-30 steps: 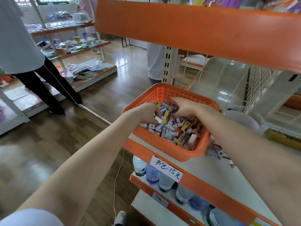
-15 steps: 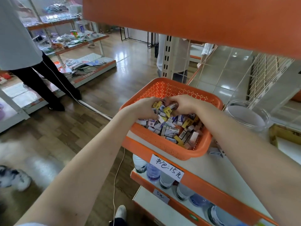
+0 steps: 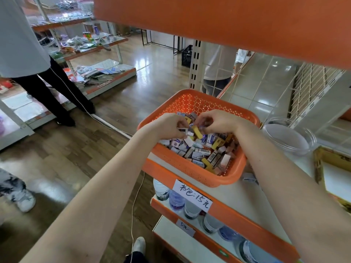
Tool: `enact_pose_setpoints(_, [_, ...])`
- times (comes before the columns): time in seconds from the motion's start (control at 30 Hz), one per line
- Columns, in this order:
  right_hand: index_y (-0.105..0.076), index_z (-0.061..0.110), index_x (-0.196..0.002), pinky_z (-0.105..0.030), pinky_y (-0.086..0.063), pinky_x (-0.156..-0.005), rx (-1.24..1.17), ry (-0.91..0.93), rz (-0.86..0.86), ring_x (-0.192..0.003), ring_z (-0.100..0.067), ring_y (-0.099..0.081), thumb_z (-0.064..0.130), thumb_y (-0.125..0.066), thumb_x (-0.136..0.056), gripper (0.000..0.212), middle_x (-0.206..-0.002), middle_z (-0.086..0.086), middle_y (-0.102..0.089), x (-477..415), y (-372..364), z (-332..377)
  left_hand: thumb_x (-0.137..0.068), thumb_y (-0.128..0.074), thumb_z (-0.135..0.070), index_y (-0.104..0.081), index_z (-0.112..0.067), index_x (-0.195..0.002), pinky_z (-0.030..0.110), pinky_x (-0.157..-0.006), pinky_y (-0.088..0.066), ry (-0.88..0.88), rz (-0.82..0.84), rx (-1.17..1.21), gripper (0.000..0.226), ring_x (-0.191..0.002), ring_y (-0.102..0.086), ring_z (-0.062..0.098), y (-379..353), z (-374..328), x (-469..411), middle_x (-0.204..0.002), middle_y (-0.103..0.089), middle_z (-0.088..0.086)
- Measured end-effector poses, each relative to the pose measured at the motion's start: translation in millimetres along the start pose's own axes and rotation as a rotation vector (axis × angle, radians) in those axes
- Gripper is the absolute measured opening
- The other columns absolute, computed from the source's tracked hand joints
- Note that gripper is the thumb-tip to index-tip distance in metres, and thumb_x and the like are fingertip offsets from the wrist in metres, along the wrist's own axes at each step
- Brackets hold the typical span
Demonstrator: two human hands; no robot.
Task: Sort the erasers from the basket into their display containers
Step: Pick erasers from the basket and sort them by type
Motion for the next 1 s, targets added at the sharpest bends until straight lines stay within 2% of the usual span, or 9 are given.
enact_pose_setpoints(0.1, [-0.06, 0.032, -0.116, -0.03, -0.038, -0.087, 0.112, -0.022, 0.062, -0.103, -0.013, -0.05, 0.022, -0.073, -0.079, 0.04, -0.113, 0.008, -0.054, 1, -3, 5, -0.084, -0.069, -0.031, -0.062, -0.017, -0.119, 0.02, -0.076, -0.035, 0.011, -0.071, -0.035, 0.038, -0.092, -0.05, 0.01, 2, 1, -1, -0.11, -0.06, -0.004])
enact_pose_setpoints(0.23, [-0.059, 0.028, -0.117, -0.03, -0.042, -0.08, 0.326, -0.006, 0.007, -0.097, -0.016, -0.051, 0.03, -0.074, -0.078, 0.042, -0.109, 0.004, -0.055, -2, -8, 11, -0.084, -0.07, -0.028, -0.065, -0.015, -0.112, 0.021, -0.073, -0.036, 0.033, -0.111, -0.067, 0.031, -0.088, -0.051, 0.011, 2, 3, -3, -0.104, -0.063, -0.003])
enact_pose_setpoints(0.33, [-0.061, 0.025, -0.112, -0.029, -0.043, -0.076, 0.289, -0.014, 0.02, -0.093, -0.015, -0.053, 0.028, -0.068, -0.081, 0.032, -0.105, 0.003, -0.057, -2, -8, 11, -0.085, -0.069, -0.025, -0.064, -0.016, -0.116, 0.023, -0.079, -0.044, 0.037, -0.112, -0.07, 0.033, -0.093, -0.057, 0.013, 2, 2, -2, -0.109, -0.065, 0.0])
enact_pose_setpoints(0.5, [-0.063, 0.022, -0.093, -0.024, -0.038, -0.067, 0.104, 0.022, -0.077, -0.084, -0.011, -0.055, 0.027, -0.061, -0.085, 0.009, -0.089, 0.008, -0.059, 3, 0, 6, -0.087, -0.067, -0.027, -0.057, -0.019, -0.126, 0.023, -0.08, -0.042, 0.021, -0.203, -0.005, 0.041, -0.101, -0.059, 0.017, 5, 0, 2, -0.118, -0.064, 0.003])
enact_pose_setpoints(0.6, [-0.061, 0.019, -0.092, -0.024, -0.039, -0.065, 0.049, 0.029, -0.15, -0.08, -0.011, -0.054, 0.026, -0.06, -0.086, 0.01, -0.086, 0.007, -0.058, 4, 2, 6, -0.089, -0.063, -0.026, -0.055, -0.024, -0.125, 0.021, -0.068, -0.039, 0.011, -0.251, 0.049, 0.037, -0.086, -0.057, 0.015, 6, -2, 4, -0.102, -0.062, -0.001])
enact_pose_setpoints(0.7, [-0.059, 0.019, -0.096, -0.025, -0.038, -0.069, 0.089, 0.009, -0.196, -0.085, -0.013, -0.054, 0.024, -0.061, -0.085, 0.011, -0.093, 0.003, -0.058, 2, 3, 3, -0.091, -0.059, -0.023, -0.059, -0.026, -0.118, 0.016, -0.054, -0.036, -0.011, -0.298, 0.107, 0.027, -0.065, -0.052, 0.009, 8, -2, 6, -0.076, -0.054, -0.01])
enact_pose_setpoints(0.77, [-0.06, 0.017, -0.101, -0.023, -0.038, -0.072, 0.113, 0.027, -0.249, -0.089, -0.014, -0.054, 0.018, -0.061, -0.084, 0.016, -0.098, 0.002, -0.058, 2, 4, 3, -0.092, -0.058, -0.023, -0.061, -0.027, -0.114, 0.014, -0.05, -0.033, -0.016, -0.32, 0.135, 0.023, -0.054, -0.046, 0.005, 8, -2, 6, -0.069, -0.048, -0.014])
enact_pose_setpoints(0.87, [-0.064, 0.014, -0.1, -0.023, -0.042, -0.08, 0.232, 0.19, -0.287, -0.093, -0.013, -0.055, 0.012, -0.062, -0.082, 0.018, -0.1, 0.002, -0.06, 3, 0, 14, -0.09, -0.059, -0.024, -0.06, -0.026, -0.114, 0.015, -0.052, -0.036, 0.003, -0.34, 0.195, 0.024, -0.06, -0.05, 0.004, 10, -1, 6, -0.082, -0.051, -0.01])
enact_pose_setpoints(1.0, [-0.069, 0.021, -0.098, -0.025, -0.047, -0.084, 0.294, 0.277, -0.064, -0.091, -0.01, -0.058, 0.016, -0.071, -0.08, 0.019, -0.095, 0.009, -0.061, 0, -13, 24, -0.085, -0.065, -0.024, -0.057, -0.028, -0.112, 0.008, -0.053, -0.039, 0.023, -0.372, 0.288, 0.028, -0.071, -0.056, 0.004, 13, 0, 6, -0.099, -0.056, -0.006])
Point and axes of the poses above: each hand's wrist, its own x-axis away from the middle knuckle, its own y-axis out of the back of the hand, z = x × y, the point moved 2 cm from there along -x, towards the middle knuckle
